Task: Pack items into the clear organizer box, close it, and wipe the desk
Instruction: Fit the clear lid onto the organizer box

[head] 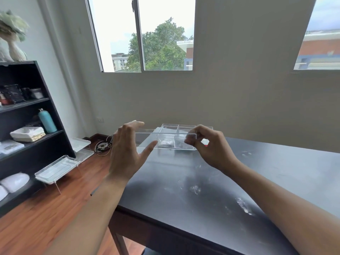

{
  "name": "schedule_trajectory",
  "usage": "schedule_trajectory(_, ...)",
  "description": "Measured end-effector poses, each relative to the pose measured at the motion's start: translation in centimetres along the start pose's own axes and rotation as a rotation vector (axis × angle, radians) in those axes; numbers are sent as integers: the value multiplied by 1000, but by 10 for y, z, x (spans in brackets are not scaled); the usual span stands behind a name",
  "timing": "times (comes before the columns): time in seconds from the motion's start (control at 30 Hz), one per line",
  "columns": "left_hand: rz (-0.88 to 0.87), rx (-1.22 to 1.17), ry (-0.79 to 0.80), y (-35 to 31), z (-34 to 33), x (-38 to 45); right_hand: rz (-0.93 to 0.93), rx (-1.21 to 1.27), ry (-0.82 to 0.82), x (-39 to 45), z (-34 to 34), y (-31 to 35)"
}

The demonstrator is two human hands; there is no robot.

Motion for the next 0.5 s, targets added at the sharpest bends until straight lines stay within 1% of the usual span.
schedule_trajectory(0.1,34,-9,-4,9,-1,1,-91,70,-52,5,9,-13)
schedule_trajectory(0.2,38,-16,67,8,-10,-1,-142,106,-71,9,13,-22)
schedule_trajectory(0.3,-27,81,87,-2,-12,2,-161,142,-104,12,17,-26)
schedule_trajectory(0.37,-106,139,87,-13,-13,4,-179,173,-114,13,19,-28)
schedule_trajectory(0.43,-175,157,103,-22,-16,3,-216,227,-138,14,22,-30)
schedule_trajectory(0.5,-202,145,108,-27,-20,3,-227,277,-166,16,25,-31)
Point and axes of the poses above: each hand's wrist, its own x-axis towards the middle knuckle, its own z-axis out of the back of the hand, y = z × x, the point moved 10 cm from there along x, towards the middle knuckle, and after that the axes turned 11 degrees about -y, right-handed, at the moved point
